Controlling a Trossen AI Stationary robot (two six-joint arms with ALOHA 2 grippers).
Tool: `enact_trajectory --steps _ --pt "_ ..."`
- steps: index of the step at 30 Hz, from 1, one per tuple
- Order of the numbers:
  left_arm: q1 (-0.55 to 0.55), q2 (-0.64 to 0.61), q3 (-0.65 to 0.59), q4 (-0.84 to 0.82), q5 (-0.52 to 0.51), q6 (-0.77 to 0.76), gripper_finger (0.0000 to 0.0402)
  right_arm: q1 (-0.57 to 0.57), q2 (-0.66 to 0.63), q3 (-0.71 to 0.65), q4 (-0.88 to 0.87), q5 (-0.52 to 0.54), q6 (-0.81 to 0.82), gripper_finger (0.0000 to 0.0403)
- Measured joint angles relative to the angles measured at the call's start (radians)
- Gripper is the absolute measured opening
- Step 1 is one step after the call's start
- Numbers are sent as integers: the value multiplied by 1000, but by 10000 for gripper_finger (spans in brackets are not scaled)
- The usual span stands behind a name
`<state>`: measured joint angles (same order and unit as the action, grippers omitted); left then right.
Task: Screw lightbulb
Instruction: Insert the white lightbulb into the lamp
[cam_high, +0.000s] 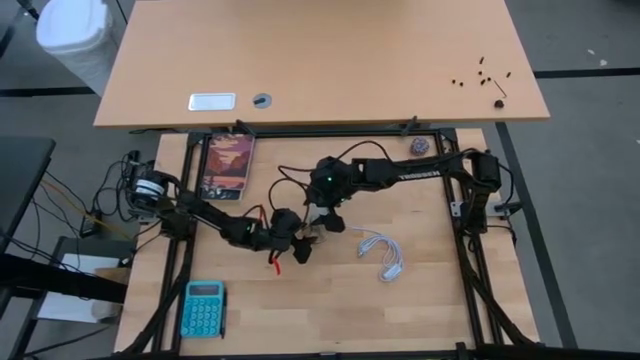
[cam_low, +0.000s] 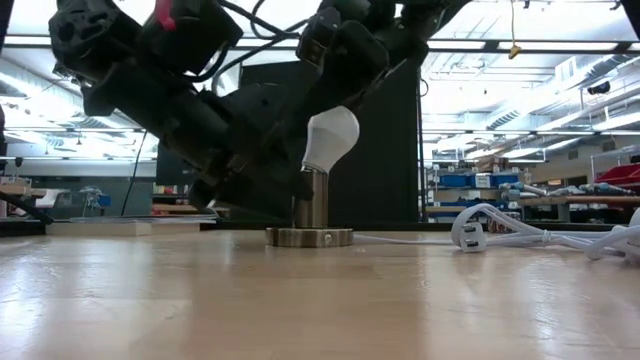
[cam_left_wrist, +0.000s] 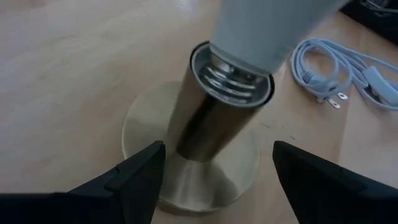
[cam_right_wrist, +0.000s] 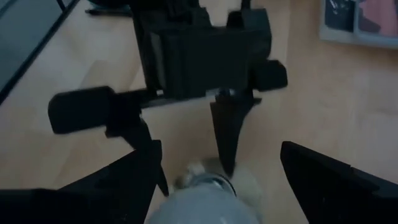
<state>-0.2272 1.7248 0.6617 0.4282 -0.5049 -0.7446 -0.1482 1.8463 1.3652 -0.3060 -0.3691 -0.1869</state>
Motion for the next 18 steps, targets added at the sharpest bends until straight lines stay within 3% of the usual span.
enact_trajectory --steps 7,18 --pt "12 0 0 0 0 5 300 -35 0 11 -185 -7 -60 340" --pt "12 0 0 0 25 -8 300 -77 -2 -102 -148 -27 -99 322"
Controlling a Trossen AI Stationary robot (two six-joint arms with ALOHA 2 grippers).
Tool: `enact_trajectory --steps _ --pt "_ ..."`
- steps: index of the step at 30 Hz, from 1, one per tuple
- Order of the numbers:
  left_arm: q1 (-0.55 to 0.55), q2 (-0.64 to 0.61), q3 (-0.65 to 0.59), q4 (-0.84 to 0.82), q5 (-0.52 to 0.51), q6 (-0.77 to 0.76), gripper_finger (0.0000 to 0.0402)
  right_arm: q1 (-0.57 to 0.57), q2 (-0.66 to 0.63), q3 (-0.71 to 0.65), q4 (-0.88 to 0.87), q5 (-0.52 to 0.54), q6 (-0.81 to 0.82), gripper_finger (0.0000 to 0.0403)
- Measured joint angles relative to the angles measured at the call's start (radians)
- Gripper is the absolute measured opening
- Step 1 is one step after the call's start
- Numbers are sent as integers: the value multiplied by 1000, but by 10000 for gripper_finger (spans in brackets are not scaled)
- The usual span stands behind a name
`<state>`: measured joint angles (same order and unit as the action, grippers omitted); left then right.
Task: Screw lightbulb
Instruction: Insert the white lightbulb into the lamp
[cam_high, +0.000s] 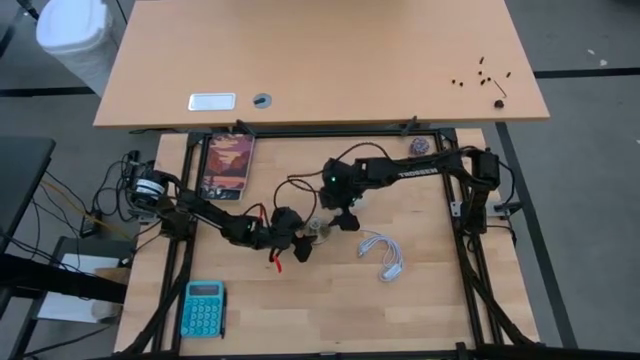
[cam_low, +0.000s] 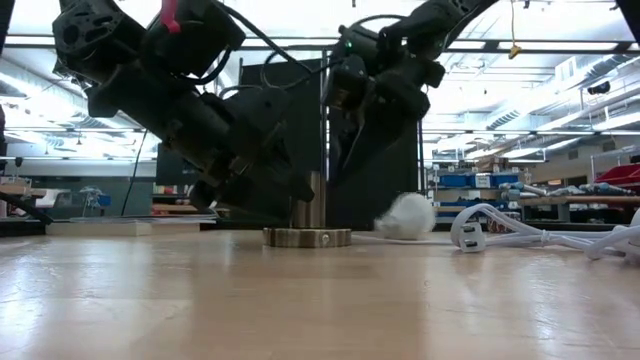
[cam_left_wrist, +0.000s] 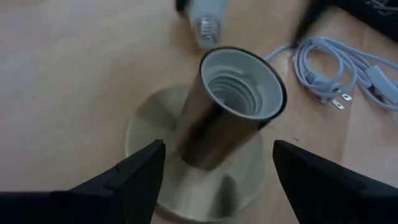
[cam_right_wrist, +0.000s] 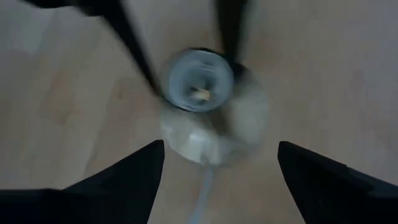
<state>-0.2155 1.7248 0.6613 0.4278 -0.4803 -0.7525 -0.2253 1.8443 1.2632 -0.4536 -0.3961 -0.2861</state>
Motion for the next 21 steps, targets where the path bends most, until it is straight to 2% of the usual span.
enact_trajectory --steps 4,7,14,17,21 --pt "0 0 0 -2 22 -15 300 -89 -16 1 -62 -9 13 313" --pt "0 0 0 -2 26 -31 300 -175 -36 1 -111 -84 14 310" --pt "0 0 0 -3 48 -45 300 -345 -54 -7 -411 -199 -96 307" --pt "2 0 0 -5 48 -45 300 -362 -89 -65 -432 -207 -132 307" --pt "5 0 0 -8 48 -45 300 -345 -188 -194 -336 -177 -126 307"
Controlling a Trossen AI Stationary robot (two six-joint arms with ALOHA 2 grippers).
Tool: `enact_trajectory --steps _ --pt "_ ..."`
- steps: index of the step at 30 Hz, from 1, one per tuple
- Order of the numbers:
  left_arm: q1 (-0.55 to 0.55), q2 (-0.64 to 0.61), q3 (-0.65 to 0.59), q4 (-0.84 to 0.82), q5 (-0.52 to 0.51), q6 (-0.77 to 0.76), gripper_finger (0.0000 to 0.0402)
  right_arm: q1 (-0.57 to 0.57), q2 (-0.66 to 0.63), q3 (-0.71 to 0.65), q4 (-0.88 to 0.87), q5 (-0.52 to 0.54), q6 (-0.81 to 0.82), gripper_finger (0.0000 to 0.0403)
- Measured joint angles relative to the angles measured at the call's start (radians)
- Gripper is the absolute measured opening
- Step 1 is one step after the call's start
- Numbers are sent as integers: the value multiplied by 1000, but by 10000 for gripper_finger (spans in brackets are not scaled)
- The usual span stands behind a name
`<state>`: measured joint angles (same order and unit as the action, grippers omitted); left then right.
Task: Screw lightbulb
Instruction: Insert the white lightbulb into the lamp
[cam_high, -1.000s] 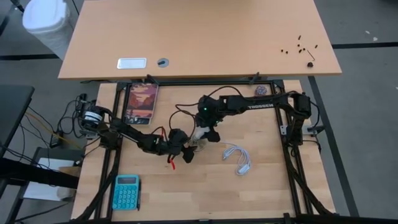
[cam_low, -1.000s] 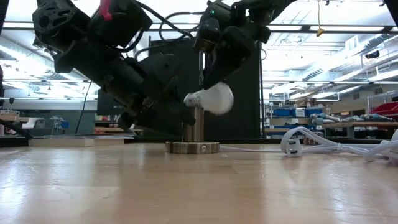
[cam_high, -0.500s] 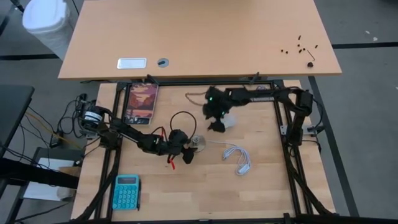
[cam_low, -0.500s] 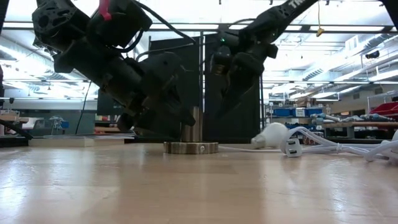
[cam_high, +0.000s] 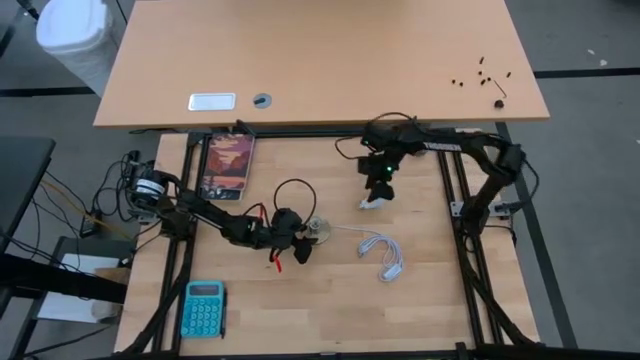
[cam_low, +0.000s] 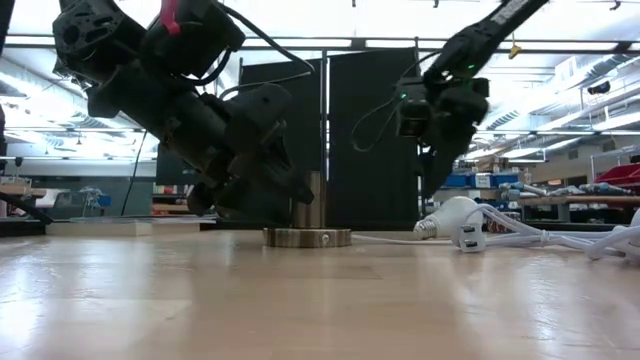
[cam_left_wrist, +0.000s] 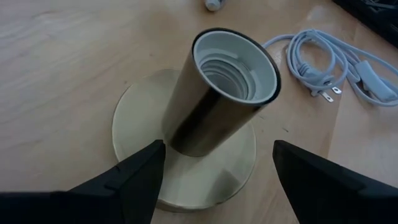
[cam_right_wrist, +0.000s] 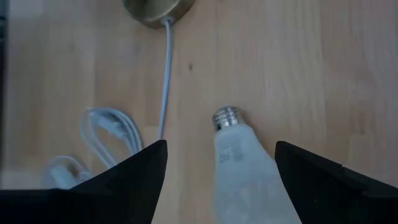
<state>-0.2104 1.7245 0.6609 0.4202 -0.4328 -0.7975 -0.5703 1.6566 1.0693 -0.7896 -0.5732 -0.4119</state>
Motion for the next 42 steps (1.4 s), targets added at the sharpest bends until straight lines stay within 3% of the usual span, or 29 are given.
enact_trajectory --steps 7,13,17,23,33,42 --pt "14 0 0 0 12 -1 300 47 -194 -249 323 165 23 307" --pt "15 -1 0 3 42 -23 300 18 -270 -401 592 169 18 307" --pt "15 -1 0 7 72 -29 300 0 -246 -474 759 103 17 307" --pt "15 -2 0 10 99 -74 300 -2 -162 -486 759 83 28 306" --pt "15 -2 0 7 113 -93 300 6 -169 -481 660 90 19 306" --pt "15 -2 0 7 115 -92 300 -8 -169 -580 823 115 98 306"
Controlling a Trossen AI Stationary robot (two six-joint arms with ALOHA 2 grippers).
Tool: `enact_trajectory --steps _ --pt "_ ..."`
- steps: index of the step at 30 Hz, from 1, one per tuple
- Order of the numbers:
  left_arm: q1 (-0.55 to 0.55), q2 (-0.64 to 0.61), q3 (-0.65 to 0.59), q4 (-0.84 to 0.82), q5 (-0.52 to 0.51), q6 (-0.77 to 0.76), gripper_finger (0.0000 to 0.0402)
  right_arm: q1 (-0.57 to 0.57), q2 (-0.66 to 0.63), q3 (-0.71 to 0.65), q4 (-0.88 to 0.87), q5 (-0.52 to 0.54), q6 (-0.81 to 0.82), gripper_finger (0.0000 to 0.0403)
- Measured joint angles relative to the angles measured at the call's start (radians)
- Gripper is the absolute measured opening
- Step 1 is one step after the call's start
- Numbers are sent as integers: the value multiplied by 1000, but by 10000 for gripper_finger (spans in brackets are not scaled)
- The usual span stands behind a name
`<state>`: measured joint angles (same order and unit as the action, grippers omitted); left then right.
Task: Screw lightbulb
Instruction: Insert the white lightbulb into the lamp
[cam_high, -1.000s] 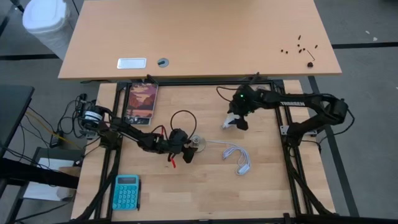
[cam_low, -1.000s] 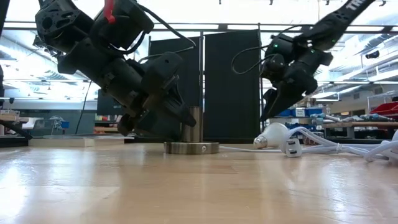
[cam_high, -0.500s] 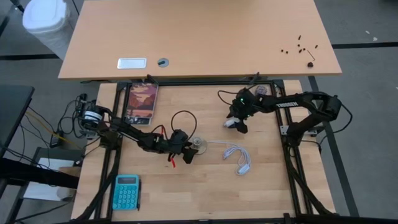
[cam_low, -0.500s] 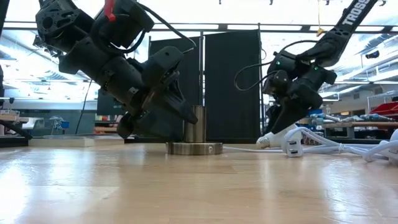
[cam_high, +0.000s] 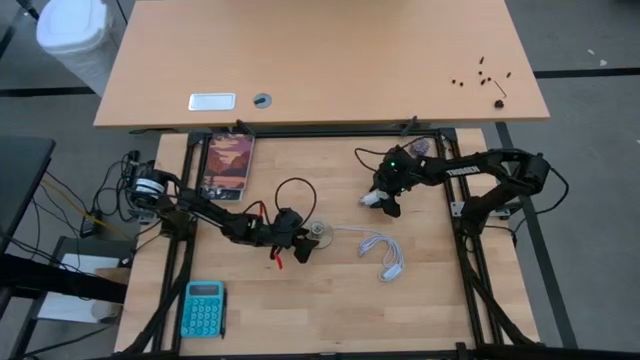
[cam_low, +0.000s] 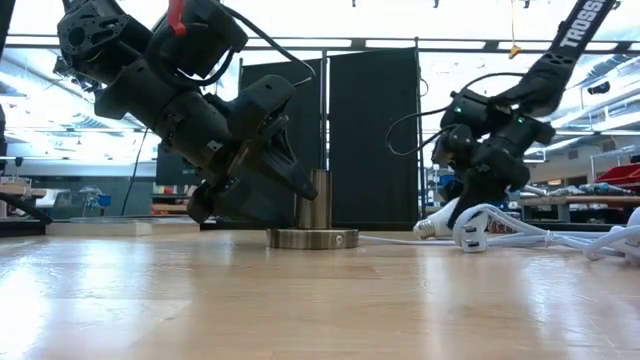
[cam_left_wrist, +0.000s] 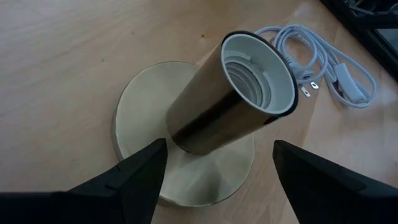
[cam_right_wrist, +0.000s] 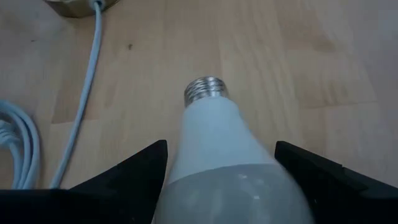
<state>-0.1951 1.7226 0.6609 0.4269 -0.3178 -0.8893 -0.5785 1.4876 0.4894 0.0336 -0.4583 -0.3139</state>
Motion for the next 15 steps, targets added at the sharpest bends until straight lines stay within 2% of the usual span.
enact_trajectory --steps 8,15 --pt "0 0 0 5 39 -1 300 1 0 -126 261 2 53 306" --pt "0 0 0 5 51 -1 300 15 0 -200 463 45 110 306"
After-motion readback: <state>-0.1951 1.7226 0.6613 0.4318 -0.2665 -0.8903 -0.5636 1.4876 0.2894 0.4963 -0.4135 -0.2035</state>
